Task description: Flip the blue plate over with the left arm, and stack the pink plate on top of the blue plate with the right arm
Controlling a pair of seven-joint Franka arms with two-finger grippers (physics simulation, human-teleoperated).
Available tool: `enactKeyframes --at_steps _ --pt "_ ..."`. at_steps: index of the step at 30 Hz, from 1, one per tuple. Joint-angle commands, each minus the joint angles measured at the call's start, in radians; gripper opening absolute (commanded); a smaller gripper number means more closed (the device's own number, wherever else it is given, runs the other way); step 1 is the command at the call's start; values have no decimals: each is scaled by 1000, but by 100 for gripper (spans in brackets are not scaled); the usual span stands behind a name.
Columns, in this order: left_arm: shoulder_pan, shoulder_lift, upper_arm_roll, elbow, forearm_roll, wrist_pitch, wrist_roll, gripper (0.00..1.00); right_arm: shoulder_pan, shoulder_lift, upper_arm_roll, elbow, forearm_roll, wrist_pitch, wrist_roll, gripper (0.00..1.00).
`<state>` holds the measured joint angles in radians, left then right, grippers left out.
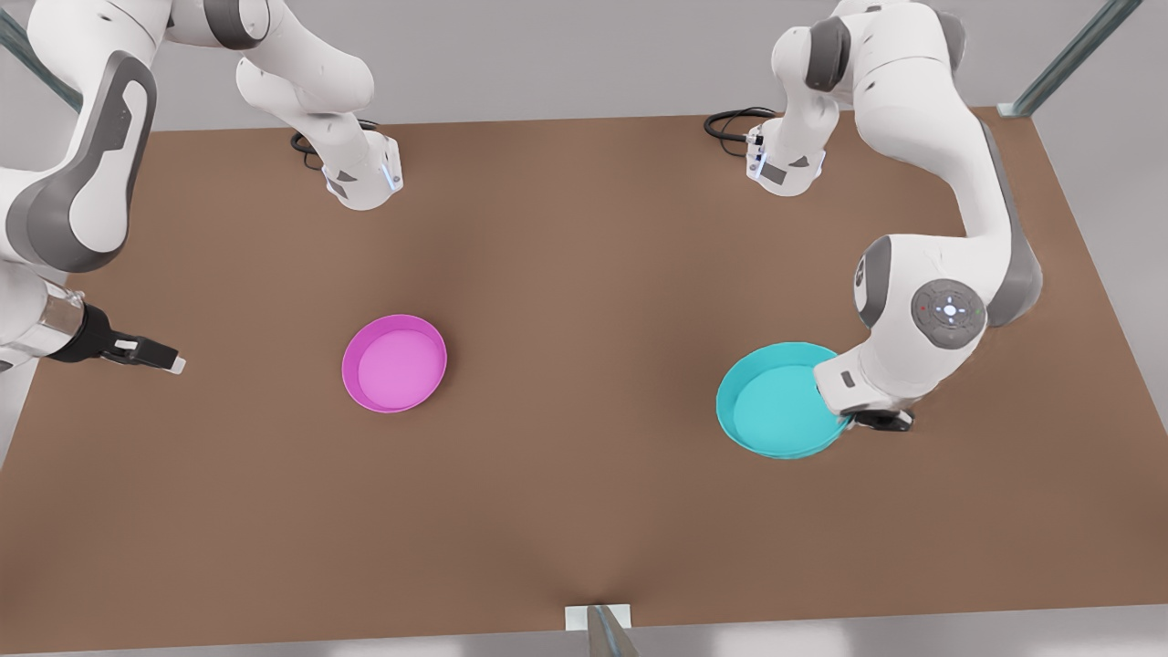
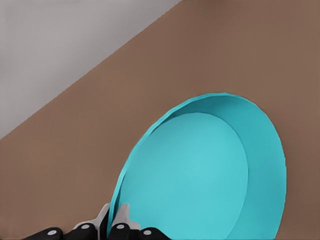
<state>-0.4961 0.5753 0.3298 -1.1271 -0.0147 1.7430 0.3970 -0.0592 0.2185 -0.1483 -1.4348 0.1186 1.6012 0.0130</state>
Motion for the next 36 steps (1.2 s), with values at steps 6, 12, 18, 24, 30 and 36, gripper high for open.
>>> enactKeyframes --at_steps 6,12,18,24,30,36 --pt "-427 248 348 150 278 49 -1135 21 1 -1 0 1 3 -4 -2 100" --pt "-601 336 350 -30 792 227 -1791 21 -1 -1 0 1 3 -7 1 100" --pt "-732 390 356 -186 1211 201 -2432 21 1 -1 0 0 1 -6 1 100" --pt "-745 374 330 -316 1321 371 -2632 21 2 1 0 -1 1 -6 1 100" --pt "-739 432 316 -319 1348 366 -2689 21 2 1 0 -1 1 -6 2 100" --pt "-750 452 299 -333 1349 356 -2746 21 1 -1 0 -1 3 -7 2 100"
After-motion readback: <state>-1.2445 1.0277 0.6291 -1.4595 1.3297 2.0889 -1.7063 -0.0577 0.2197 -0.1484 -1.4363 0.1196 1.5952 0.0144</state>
